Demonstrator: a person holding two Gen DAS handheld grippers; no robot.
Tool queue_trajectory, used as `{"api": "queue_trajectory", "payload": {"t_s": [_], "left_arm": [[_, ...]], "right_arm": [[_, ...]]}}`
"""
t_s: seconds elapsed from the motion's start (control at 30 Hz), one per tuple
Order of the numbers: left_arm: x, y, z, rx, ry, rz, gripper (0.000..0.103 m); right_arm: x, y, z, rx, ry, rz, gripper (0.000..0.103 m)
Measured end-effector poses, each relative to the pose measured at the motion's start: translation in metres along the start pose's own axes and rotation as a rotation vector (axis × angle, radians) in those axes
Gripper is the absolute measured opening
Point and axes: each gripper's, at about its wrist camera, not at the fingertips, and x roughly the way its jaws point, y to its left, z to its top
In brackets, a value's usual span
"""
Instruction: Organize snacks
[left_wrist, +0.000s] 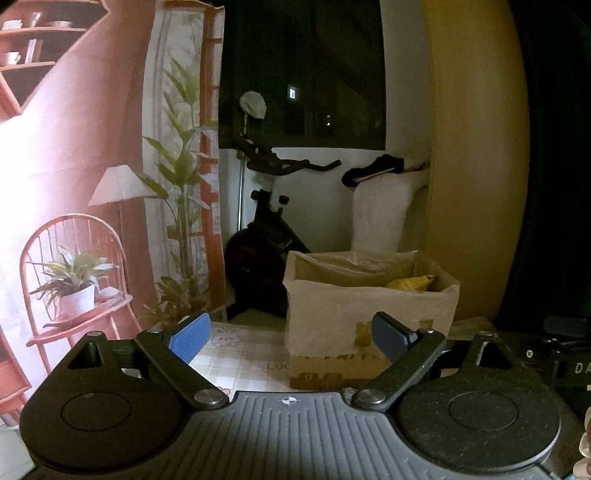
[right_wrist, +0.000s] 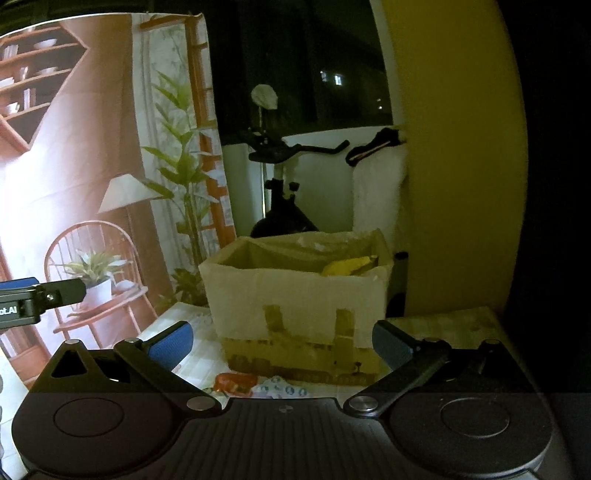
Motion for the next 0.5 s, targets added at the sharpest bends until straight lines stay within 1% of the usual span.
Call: {"api": "queue_trajectory", "payload": {"t_s": [0.27,0.5], "left_arm": [[-0.0059,0.0024,-0.0032,-0.002,-0.002,0.027,0.095],[-0.0051,-0.0004,-0.0033,-0.002,0.002,0.029,0.095]], "right_arm": [[-0.0072,0.0009,-0.0086,-0.002,0.018,-0.008,0.102],[-0.0078,0.0001,-0.007,-0.003,0.018,-0.011,0.102]]}}
